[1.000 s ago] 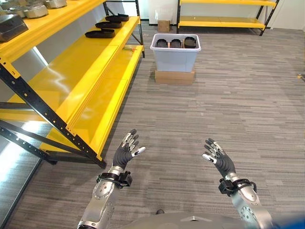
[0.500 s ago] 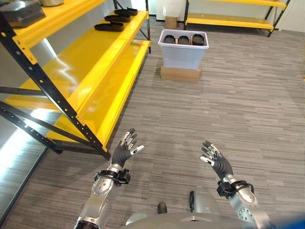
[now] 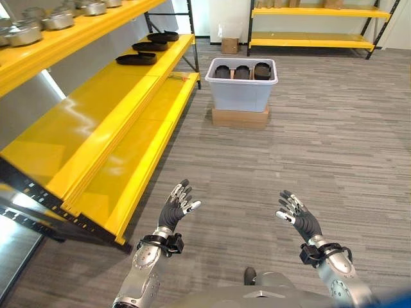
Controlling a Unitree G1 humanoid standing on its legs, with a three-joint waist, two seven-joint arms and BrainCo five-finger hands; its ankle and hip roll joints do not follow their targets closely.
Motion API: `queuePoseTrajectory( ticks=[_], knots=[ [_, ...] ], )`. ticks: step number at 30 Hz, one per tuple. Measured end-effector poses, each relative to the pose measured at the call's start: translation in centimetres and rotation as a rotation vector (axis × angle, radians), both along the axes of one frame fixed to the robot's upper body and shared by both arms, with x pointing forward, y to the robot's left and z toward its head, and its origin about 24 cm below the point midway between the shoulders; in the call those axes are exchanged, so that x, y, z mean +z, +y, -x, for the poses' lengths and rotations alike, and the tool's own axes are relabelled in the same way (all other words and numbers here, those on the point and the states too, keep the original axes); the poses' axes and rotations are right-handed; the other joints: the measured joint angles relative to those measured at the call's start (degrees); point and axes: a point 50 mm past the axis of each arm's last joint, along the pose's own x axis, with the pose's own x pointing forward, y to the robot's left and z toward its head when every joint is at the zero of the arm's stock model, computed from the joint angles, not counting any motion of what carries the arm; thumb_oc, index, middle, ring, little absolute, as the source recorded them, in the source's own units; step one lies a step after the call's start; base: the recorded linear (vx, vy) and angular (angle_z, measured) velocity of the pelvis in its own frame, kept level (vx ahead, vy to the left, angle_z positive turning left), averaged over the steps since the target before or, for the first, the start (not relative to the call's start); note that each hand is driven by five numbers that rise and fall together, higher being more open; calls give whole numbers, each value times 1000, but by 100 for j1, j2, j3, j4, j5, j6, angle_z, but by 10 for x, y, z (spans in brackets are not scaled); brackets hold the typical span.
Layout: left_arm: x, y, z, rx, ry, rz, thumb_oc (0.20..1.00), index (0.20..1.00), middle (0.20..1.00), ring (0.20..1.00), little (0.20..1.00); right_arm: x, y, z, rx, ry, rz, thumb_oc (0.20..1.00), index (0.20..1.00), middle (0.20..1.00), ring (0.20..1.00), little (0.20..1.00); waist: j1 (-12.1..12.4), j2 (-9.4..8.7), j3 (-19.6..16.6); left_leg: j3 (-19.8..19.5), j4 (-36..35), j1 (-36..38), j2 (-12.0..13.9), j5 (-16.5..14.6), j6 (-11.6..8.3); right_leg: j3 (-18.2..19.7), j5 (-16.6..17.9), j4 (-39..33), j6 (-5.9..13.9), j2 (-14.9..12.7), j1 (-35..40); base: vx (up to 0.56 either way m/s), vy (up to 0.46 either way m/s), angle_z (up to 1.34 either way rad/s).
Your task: Move parts from the plastic box to the shelf.
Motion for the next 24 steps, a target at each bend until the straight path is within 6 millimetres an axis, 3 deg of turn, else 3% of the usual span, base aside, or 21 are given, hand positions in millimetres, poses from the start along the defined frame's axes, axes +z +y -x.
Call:
queuePoseTrajectory(
  ticks=[1,4,6,7,8,9,11,12,13,15,18,20,22,23,24],
  knots=[
    [1,0,-2,8,-5,20,1000,1000,1000,1000,1000,3,-2,-1,15,-11,18,1000,1000,1000,1000,1000,-11,4,-11,-14,8,40,62,-24,-86,2,-172,57,55,71,8,157,-109,-9],
    [4,2,-5,41,-12,62,1000,1000,1000,1000,1000,4,-2,-2,-9,-18,10,1000,1000,1000,1000,1000,4,-131,-96,-24,851,-284,101,-78,-256,4,-159,49,-167,163,57,178,-144,-19],
    [6,1,-10,30,-24,67,1000,1000,1000,1000,1000,4,-3,-1,-11,-19,15,1000,1000,1000,1000,1000,6,-177,-57,-158,1947,-833,46,146,-474,37,-317,-100,-358,256,221,193,-204,-1],
    [11,-1,-15,21,-44,75,1000,1000,1000,1000,1000,0,-6,2,-25,-1,20,1000,1000,1000,1000,1000,55,-204,33,-244,3138,-1436,-9,618,-543,44,-294,-277,-467,320,397,154,-190,-7],
    [12,-1,-17,22,-46,84,1000,1000,1000,1000,1000,-2,-6,6,-31,13,18,1000,1000,1000,1000,1000,165,-279,88,-349,3885,-1839,-114,1336,-604,93,-231,-379,-584,321,525,192,-137,-24],
    [12,-1,-17,14,-45,83,1000,1000,1000,1000,1000,-5,-5,10,-36,27,16,1000,1000,1000,1000,1000,302,-429,116,-462,4594,-2289,-333,1966,-493,162,-216,-543,-619,264,683,223,-50,-23],
    [13,-1,-18,8,-49,86,1000,1000,1000,1000,1000,-4,-6,9,-53,22,22,1000,1000,1000,1000,1000,367,-515,325,-316,5098,-3151,-606,1522,-20,267,-362,-760,-733,216,919,234,17,0],
    [11,-2,-16,13,-41,93,1000,1000,1000,1000,1000,-2,-8,5,-65,10,30,1000,1000,1000,1000,1000,440,-555,479,-222,4714,-3439,-824,1293,29,340,-372,-845,-716,139,1072,246,35,-11],
    [9,-3,-13,21,-30,101,1000,1000,1000,1000,1000,0,-11,3,-74,2,37,1000,1000,1000,1000,1000,469,-578,599,-44,4186,-3658,-828,1265,17,352,-277,-920,-573,47,1193,275,76,-28],
    [2,6,-3,61,4,98,1000,1000,1000,1000,1000,3,-8,-2,-72,-22,27,1000,1000,1000,1000,1000,500,-533,680,570,2027,-3950,-362,1369,18,416,-219,-1331,-445,86,1626,308,142,-24],
    [-4,8,6,73,32,98,1000,1000,1000,1000,1000,4,-10,-3,-65,-28,46,1000,1000,1000,1000,1000,652,-365,714,-298,-345,-3481,-385,1535,-148,751,-396,-1567,-140,79,2212,309,155,-50],
    [-2,8,3,84,20,108,1000,1000,1000,1000,1000,4,-11,-4,-62,-31,50,1000,1000,1000,1000,1000,654,-347,726,-70,-436,-3381,-421,1676,-93,807,-445,-1775,-56,-7,2504,313,183,-44],
    [0,7,0,87,10,129,1000,1000,1000,1000,1000,3,-9,0,-49,-24,60,1000,1000,1000,1000,1000,662,-368,656,208,67,-3087,-528,1747,159,912,-614,-1713,98,-159,2752,320,187,-42],
    [1,5,0,86,6,139,1000,1000,1000,1000,1000,4,-8,3,-36,-27,68,1000,1000,1000,1000,1000,640,-265,590,182,-4,-2797,-587,1757,307,925,-680,-1554,162,-80,2822,382,205,-38],
    [4,7,-5,78,-11,132,1000,1000,1000,1000,1000,-1,2,8,-43,-10,25,1000,1000,1000,1000,1000,530,-366,500,222,-79,-2603,-686,2140,371,922,-772,-865,267,-255,2696,387,206,-19]
  ],
)
